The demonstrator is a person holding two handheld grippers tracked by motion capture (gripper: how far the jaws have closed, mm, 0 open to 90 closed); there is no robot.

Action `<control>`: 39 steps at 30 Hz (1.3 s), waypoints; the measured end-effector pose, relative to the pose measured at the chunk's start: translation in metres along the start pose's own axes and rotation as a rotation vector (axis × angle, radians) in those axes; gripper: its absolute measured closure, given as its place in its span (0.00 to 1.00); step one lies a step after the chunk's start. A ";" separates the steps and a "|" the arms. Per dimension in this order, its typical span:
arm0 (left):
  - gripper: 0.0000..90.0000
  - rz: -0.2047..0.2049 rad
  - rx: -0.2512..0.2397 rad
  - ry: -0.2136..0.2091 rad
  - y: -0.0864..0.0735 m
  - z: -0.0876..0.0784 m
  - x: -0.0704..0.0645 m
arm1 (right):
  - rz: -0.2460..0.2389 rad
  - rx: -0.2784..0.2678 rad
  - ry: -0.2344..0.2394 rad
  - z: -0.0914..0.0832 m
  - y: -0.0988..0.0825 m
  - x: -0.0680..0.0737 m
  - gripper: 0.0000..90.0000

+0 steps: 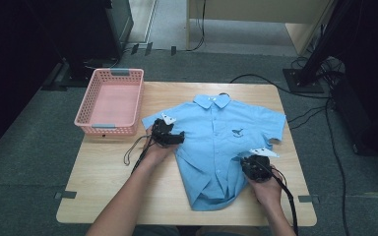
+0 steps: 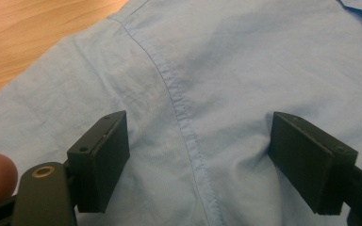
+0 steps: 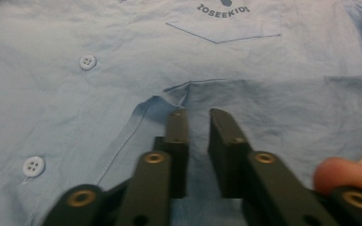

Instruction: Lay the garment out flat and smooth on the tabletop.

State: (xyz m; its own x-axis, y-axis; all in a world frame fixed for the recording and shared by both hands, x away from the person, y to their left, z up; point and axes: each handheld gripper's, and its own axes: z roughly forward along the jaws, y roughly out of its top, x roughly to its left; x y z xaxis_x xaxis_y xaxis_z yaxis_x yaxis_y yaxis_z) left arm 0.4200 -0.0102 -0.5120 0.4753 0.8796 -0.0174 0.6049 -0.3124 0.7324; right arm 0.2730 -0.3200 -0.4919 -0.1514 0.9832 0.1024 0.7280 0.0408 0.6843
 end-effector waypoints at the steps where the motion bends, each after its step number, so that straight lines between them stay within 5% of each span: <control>1: 0.24 0.000 0.000 0.000 0.000 0.000 0.000 | 0.004 -0.006 0.004 -0.002 -0.001 -0.002 0.97; 20: 0.24 0.003 0.002 0.000 0.000 0.000 0.000 | 0.105 -0.063 -0.093 -0.040 -0.052 -0.028 1.00; 39: 0.24 0.001 -0.001 0.000 0.000 0.001 0.000 | 0.160 -0.067 -0.113 -0.072 -0.083 -0.052 1.00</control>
State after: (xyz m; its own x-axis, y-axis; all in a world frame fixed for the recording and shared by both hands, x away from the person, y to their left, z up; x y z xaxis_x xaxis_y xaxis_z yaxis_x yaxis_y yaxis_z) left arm 0.4208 -0.0102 -0.5120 0.4758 0.8794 -0.0163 0.6040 -0.3132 0.7329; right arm 0.1726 -0.3873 -0.5022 0.0410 0.9900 0.1348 0.6899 -0.1256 0.7130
